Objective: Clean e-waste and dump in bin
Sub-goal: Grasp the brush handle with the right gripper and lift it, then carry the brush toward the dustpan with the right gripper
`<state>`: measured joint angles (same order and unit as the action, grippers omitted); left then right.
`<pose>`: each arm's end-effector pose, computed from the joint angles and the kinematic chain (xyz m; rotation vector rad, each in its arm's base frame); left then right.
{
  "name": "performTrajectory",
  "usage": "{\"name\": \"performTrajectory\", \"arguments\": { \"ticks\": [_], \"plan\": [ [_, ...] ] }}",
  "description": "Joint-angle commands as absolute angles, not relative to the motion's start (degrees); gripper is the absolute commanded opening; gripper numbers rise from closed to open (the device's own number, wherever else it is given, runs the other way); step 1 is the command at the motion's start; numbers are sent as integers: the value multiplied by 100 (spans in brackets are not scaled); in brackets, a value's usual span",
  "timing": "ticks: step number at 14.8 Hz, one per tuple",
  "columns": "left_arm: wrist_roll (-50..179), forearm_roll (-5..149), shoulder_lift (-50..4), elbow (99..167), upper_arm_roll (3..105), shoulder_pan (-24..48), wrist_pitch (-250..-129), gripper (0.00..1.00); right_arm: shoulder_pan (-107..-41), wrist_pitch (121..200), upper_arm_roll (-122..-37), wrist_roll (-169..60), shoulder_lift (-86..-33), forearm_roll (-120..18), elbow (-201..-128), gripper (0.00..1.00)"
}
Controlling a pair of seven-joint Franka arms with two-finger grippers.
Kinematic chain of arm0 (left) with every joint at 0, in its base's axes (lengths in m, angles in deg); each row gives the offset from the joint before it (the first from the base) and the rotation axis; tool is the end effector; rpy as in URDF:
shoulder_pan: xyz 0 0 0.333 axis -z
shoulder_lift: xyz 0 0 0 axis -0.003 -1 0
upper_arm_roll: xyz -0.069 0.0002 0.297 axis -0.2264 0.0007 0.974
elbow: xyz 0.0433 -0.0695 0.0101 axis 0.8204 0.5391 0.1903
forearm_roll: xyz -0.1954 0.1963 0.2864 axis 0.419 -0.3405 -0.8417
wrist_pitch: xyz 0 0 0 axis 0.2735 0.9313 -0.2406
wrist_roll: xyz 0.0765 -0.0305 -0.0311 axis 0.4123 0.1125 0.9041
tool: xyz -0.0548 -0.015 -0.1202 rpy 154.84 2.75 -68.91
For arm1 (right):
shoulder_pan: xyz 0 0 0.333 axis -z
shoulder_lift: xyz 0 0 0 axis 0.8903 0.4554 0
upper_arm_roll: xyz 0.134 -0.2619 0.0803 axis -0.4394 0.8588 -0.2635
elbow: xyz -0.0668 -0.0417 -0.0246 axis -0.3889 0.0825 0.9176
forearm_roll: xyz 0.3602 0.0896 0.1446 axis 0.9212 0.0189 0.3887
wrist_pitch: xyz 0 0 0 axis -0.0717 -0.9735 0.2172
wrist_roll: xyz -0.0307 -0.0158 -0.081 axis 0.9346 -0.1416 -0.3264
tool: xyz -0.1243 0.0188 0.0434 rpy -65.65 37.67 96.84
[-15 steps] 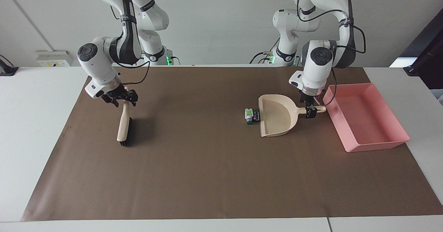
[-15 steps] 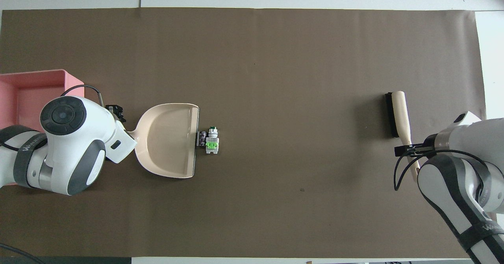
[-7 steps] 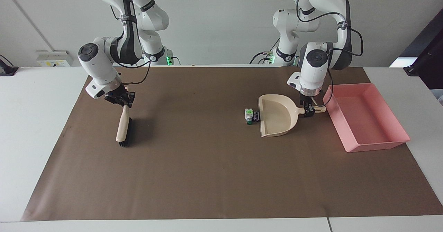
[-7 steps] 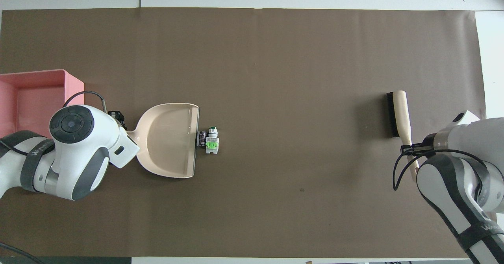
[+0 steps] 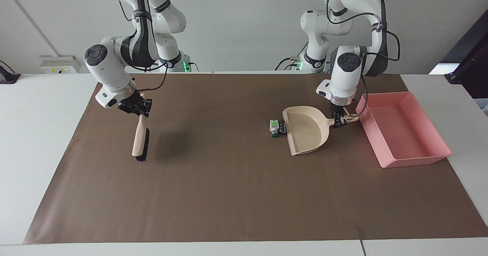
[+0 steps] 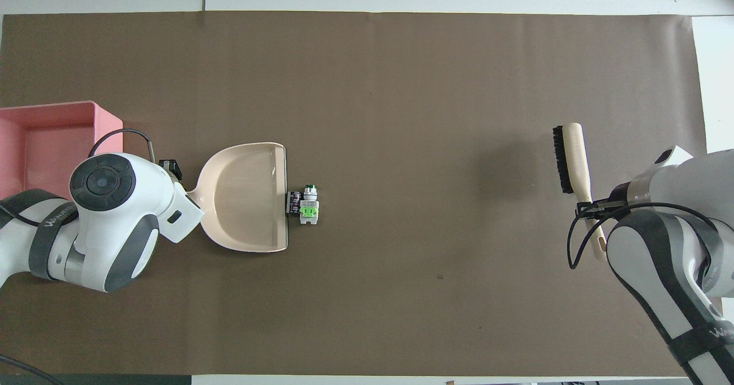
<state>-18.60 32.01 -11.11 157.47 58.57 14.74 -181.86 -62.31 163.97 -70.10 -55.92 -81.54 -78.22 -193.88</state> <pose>0.4931 -0.1073 0.3095 -2.0742 2.1261 0.1580 0.4829 -0.0172 0.3396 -3.0775 -0.0734 0.1405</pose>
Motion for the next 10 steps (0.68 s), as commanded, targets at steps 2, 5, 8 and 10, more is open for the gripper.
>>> {"name": "performTrajectory", "arguments": {
  "ticks": [2, 5, 8, 10],
  "plan": [
    [-1856, 3067, -1018, 15477, 5949, 1486, -18058, 0, -6921, 15701, -7035, -6447, -8114, -7769, -18735, 0],
    [-1944, 2400, -1001, 15467, 5932, 1512, -17962, 0, -7930, 15734, -7044, -7789, -8132, -7804, -18716, 0],
    [-1900, 2363, -957, 15493, 5932, 1556, -17637, 0, -8933, 15961, -7044, -8907, -8070, -7848, -18734, 0],
    [-1726, 2355, -1000, 15528, 5932, 1591, -17540, 0, -9505, 16208, -7044, -9375, -7860, -7848, -18716, 0]
  ]
}}
